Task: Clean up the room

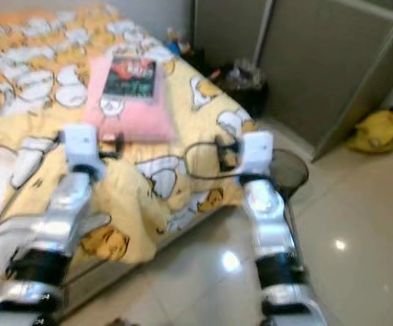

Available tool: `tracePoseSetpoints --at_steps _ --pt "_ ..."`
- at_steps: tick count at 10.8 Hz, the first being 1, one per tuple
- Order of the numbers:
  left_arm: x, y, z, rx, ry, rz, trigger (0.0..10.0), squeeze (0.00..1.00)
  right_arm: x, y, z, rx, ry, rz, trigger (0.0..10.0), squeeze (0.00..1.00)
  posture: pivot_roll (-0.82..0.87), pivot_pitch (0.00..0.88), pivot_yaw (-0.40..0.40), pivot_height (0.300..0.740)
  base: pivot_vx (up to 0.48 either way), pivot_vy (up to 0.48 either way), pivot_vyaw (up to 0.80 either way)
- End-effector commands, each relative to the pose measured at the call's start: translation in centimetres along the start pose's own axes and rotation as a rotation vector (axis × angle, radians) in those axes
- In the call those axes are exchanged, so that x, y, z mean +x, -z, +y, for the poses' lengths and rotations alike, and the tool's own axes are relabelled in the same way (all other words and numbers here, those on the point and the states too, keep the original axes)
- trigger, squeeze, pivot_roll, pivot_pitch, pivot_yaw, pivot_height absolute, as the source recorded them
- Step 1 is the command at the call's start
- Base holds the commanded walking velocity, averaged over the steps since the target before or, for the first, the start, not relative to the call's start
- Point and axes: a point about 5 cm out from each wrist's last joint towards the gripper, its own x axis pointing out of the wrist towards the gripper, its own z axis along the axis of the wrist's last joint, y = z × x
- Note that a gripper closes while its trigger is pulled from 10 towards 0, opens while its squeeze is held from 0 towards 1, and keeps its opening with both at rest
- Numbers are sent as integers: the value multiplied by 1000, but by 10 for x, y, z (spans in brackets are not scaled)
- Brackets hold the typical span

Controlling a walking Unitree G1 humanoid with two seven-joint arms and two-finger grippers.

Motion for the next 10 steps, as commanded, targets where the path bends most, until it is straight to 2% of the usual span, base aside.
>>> tracePoseSetpoints --at_steps 1,3,4,7,8,10 --pt "2 -6 -7 -9 8 -14 10000 0 -3 2 -9 -14 22 13 10000 0 -140 25 0 740 472 0 0" --pt "2 -6 -6 -8 2 -13 10000 0 -3 3 -9 -13 18 16 10000 0 -140 25 0 740 454 0 0" --pt "3 -5 -6 -5 1 -5 10000 0 -3 3 -9 -18 14 24 10000 0 -141 19 1 740 251 412 0" --pt "7 0 -7 -3 4 28 10000 0 -3 7 -7 -16 4 49 10000 0 -143 10 0 740 0 480 -792" --pt "9 5 -9 -13 9 69 10000 0 -3 10 -6 -25 -9 72 10000 0 -143 10 0 740 0 480 -775" --pt "14 0 -11 -12 -1 55 10000 0 -6 11 3 -15 -59 63 10000 0 -146 9 1 740 0 0 -291"
